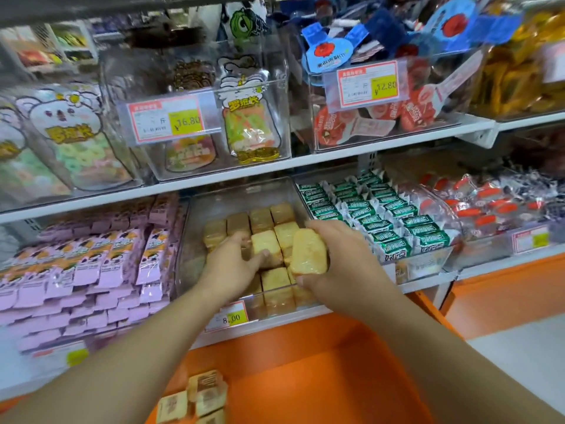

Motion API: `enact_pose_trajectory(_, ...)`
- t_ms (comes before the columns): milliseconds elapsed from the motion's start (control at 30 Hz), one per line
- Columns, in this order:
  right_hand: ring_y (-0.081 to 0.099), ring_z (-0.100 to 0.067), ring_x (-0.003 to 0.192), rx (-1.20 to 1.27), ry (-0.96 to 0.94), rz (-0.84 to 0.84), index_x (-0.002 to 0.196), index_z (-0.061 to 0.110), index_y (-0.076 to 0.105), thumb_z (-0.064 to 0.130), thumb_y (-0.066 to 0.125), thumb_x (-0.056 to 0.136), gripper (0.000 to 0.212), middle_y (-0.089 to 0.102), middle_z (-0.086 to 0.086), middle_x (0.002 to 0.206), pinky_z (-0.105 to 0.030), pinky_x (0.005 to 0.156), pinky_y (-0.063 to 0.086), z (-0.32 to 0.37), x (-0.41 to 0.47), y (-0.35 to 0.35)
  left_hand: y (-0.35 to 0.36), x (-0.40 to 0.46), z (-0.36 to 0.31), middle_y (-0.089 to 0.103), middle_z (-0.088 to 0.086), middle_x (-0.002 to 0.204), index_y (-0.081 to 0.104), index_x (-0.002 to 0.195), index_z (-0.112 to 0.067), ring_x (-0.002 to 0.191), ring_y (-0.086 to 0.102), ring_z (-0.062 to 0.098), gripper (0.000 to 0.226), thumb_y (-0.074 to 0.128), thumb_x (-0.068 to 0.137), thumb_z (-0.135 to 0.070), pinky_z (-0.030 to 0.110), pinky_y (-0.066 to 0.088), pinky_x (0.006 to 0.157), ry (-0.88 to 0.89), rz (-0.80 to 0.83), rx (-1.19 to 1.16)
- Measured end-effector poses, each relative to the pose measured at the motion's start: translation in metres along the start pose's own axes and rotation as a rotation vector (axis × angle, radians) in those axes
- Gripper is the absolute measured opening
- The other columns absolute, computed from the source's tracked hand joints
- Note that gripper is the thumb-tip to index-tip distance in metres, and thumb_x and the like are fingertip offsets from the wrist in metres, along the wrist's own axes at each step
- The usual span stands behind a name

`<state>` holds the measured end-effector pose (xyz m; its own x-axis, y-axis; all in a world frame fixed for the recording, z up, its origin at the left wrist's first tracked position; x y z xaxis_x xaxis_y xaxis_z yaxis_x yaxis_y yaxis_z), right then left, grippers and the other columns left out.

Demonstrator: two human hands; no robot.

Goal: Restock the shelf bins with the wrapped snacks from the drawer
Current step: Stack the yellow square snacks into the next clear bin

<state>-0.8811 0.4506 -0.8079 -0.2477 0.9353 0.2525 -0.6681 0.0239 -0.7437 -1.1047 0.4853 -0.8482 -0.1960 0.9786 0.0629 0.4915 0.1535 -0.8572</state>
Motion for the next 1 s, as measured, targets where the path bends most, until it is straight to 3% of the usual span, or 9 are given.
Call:
enact_pose_trajectory(133,0.027,-0.012,0.134,-0.083,-0.072,-0.020,0.153,0.036,0.040,0.047,0.087,0.079,0.088,0.034,0.016,0.148,-0.037,0.119,0.029,0.021,-0.003,0.009,-0.019,-0.057,0.002,0.059,-0.007,0.137,0.058,0.142,-0.023,0.124,0.056,0.013,0.045,0.055,0.103,-0.044,0.025,0.041,0.102,0.206,-0.066,0.013)
enact_pose_trajectory(300,0.026,-0.014,0.130,-0.169,-0.120,-0.005,0.149,0.036,0.042,0.061,0.080,0.079,0.084,0.028,0.010,0.139,-0.039,0.116,0.028,0.047,0.002,0.033,-0.028,-0.114,0.041,0.048,-0.016,0.148,0.048,0.151,-0.025,0.140,0.043,0.005,0.056,0.042,0.104,-0.055,0.024,0.033,0.119,0.303,0.000,0.086)
enact_pose_trajectory(433,0.029,-0.018,0.133,-0.198,-0.134,0.091,0.151,0.034,0.043,0.061,0.081,0.079,0.085,0.035,0.008,0.140,-0.039,0.116,0.030,0.058,0.020,0.061,-0.031,-0.139,0.054,0.031,-0.020,0.163,0.030,0.161,-0.033,0.153,0.018,0.000,0.070,0.017,0.101,-0.067,0.032,0.004,0.128,0.383,0.020,0.276)
enact_pose_trajectory(533,0.031,-0.022,0.139,-0.232,-0.128,0.156,0.152,0.032,0.043,0.060,0.083,0.079,0.088,0.042,0.004,0.145,-0.042,0.119,0.032,0.061,0.042,0.078,-0.033,-0.140,0.055,0.021,-0.021,0.168,0.017,0.164,-0.038,0.155,0.008,-0.004,0.067,0.015,0.102,-0.064,0.033,-0.009,0.126,0.398,0.052,0.341)
enact_pose_trajectory(667,0.031,-0.021,0.145,-0.209,-0.115,0.205,0.153,0.031,0.043,0.054,0.087,0.078,0.090,0.047,0.005,0.152,-0.041,0.118,0.034,0.065,0.069,0.098,-0.035,-0.138,0.057,0.020,-0.025,0.165,0.015,0.163,-0.040,0.152,0.010,-0.006,0.060,0.022,0.107,-0.061,0.036,-0.005,0.128,0.385,0.061,0.305)
enact_pose_trajectory(833,0.035,-0.026,0.139,-0.273,-0.113,0.300,0.152,0.031,0.046,0.054,0.086,0.078,0.086,0.050,0.003,0.149,-0.043,0.116,0.035,0.054,0.087,0.133,-0.031,-0.140,0.063,0.009,-0.029,0.166,0.007,0.163,-0.042,0.153,0.002,-0.006,0.061,0.027,0.108,-0.059,0.042,0.002,0.128,0.389,0.078,0.274)
enact_pose_trajectory(1000,0.036,-0.030,0.136,-0.419,-0.086,0.213,0.153,0.029,0.044,0.046,0.073,0.092,0.070,0.046,0.000,0.150,-0.045,0.115,0.036,0.042,0.093,0.137,-0.030,-0.138,0.064,0.008,-0.030,0.165,0.004,0.163,-0.044,0.153,0.003,-0.005,0.062,0.029,0.108,-0.057,0.040,-0.002,0.129,0.394,0.062,0.247)
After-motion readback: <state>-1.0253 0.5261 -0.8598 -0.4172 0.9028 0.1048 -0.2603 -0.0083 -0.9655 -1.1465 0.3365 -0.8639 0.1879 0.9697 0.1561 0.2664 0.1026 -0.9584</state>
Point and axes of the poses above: each hand's wrist, its own x-axis towards the middle knuckle, its own y-axis out of the palm, z = x × y, the point moved 5 cm from there along x, towards the middle knuckle
